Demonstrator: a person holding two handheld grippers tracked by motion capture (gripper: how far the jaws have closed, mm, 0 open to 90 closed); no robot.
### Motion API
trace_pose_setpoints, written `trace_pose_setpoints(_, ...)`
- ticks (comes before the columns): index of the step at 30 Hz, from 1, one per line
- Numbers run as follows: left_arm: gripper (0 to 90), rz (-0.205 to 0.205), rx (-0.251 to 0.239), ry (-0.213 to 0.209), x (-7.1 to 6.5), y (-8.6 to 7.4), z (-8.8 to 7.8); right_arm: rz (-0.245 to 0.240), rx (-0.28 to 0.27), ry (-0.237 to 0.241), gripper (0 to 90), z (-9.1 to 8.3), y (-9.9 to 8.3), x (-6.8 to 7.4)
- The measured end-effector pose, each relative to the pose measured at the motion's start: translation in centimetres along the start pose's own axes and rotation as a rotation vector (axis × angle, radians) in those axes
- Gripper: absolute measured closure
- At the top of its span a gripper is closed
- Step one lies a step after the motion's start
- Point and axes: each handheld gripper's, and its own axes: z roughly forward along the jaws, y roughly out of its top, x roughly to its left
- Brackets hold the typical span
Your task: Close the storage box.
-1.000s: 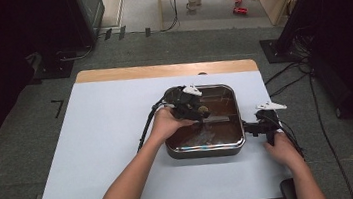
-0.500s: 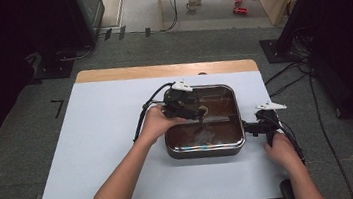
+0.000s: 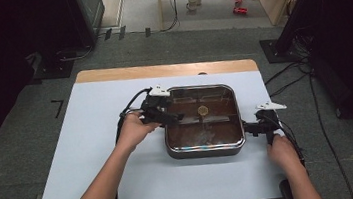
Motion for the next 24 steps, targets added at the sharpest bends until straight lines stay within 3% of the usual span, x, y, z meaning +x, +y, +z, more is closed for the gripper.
trace_pose_setpoints(3, 27.6, 0.004, -0.003, 0.04, 0.3, -0.9, -1.0, 0.004, 0.001, -0.001, 14.1, 0.0, 0.0, 0.0)
trace_pose_setpoints(7, 27.0, -0.025, -0.02, 0.053, 0.6, -2.4, -2.3, 0.003, 0.001, -0.001, 14.1, 0.0, 0.0, 0.0)
trace_pose_setpoints(21, 25.4, -0.066, -0.062, 0.14, 0.8, -7.2, -4.5, 0.004, 0.0, 0.0, 14.1, 0.0, 0.0, 0.0)
trace_pose_setpoints(24, 25.1, -0.054, -0.06, 0.159, 0.8, -8.1, -4.7, 0.004, 0.0, 0.0, 14.1, 0.0, 0.0, 0.0)
